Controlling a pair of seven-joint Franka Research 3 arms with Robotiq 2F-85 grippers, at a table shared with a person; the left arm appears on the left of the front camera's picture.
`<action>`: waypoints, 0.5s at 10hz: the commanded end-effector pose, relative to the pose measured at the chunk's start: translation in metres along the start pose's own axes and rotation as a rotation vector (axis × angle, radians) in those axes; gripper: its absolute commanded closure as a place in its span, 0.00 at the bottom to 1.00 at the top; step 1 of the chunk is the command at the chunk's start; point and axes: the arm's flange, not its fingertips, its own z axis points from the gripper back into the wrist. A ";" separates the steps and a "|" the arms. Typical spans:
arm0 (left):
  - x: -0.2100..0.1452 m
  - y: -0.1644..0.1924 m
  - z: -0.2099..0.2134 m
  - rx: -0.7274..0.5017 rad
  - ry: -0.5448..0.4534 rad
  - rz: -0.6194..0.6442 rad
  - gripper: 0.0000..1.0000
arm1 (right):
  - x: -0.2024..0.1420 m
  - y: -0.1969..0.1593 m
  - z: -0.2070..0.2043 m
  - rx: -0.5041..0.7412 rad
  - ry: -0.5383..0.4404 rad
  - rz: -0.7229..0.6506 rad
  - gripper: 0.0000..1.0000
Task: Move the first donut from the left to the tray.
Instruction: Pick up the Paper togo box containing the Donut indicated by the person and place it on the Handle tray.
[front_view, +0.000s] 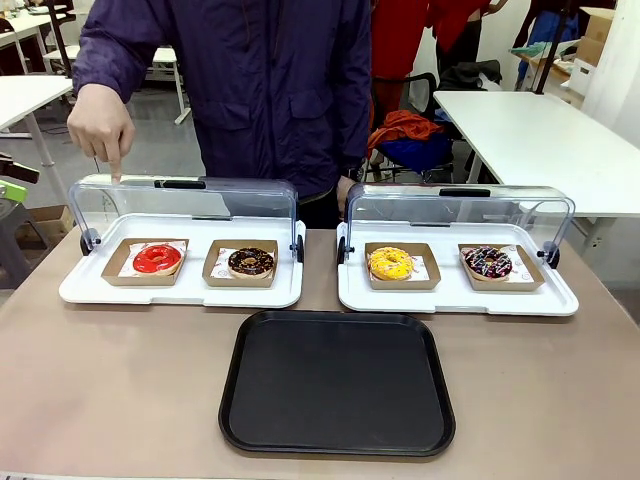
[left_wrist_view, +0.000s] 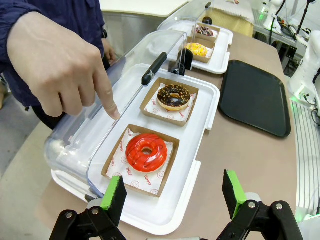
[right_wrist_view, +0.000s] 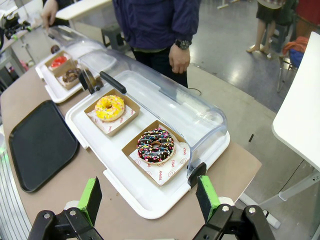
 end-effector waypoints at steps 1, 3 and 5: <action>0.003 -0.003 0.001 0.000 -0.004 -0.006 0.00 | 0.000 0.001 -0.002 0.000 -0.027 0.020 0.00; 0.000 0.000 0.000 0.000 0.000 0.000 0.00 | 0.000 0.001 -0.002 0.000 -0.027 0.020 0.00; 0.019 -0.010 -0.014 0.013 0.113 -0.061 0.00 | 0.000 0.001 -0.002 0.000 -0.027 0.020 0.00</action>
